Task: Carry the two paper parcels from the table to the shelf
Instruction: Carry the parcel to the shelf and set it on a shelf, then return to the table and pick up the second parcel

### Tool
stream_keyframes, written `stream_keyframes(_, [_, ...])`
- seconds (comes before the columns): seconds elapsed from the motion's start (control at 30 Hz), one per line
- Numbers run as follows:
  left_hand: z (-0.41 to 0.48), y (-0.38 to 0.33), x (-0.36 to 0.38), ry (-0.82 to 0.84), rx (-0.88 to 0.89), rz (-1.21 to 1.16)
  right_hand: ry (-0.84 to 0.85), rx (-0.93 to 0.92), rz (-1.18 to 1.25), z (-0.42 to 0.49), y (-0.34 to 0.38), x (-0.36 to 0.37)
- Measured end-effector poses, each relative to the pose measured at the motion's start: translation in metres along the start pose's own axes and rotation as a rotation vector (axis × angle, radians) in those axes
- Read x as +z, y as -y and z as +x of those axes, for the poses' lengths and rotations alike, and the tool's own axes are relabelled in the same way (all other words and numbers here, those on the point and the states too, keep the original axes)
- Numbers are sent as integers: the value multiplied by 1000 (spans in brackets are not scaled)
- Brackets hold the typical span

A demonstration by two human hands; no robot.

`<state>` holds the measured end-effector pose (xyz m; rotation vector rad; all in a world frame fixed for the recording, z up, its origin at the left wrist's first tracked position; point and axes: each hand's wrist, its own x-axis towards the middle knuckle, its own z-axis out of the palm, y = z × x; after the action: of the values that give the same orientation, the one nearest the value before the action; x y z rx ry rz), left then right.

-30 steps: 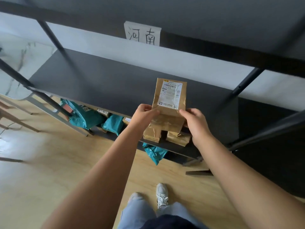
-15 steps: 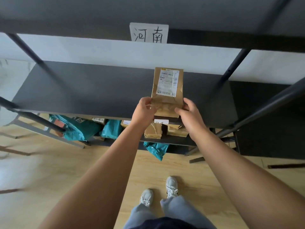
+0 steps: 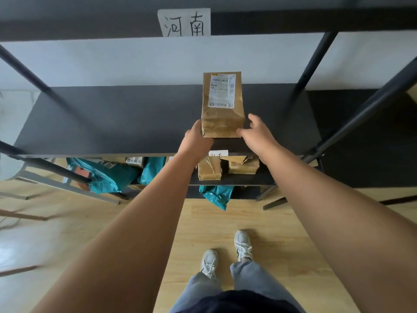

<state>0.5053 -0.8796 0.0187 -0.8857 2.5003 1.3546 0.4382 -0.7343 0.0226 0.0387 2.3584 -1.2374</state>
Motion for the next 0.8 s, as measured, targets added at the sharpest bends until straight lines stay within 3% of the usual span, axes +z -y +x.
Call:
stream_keyframes(0.13, [-18, 15, 18, -14, -99, 96, -82, -19, -68, -16, -17, -7])
stream_keyframes(0.23, [-30, 18, 37, 101, -89, 180, -91, -39, -125, -31, -34, -13])
stream_keyframes(0.47, [-57, -2, 92, 353, 63, 355, -96, 46, -207, -74, -93, -46])
stream_keyframes(0.8, [-101, -85, 195, 446, 340, 393, -278, 165, -170, -108, -179, -150])
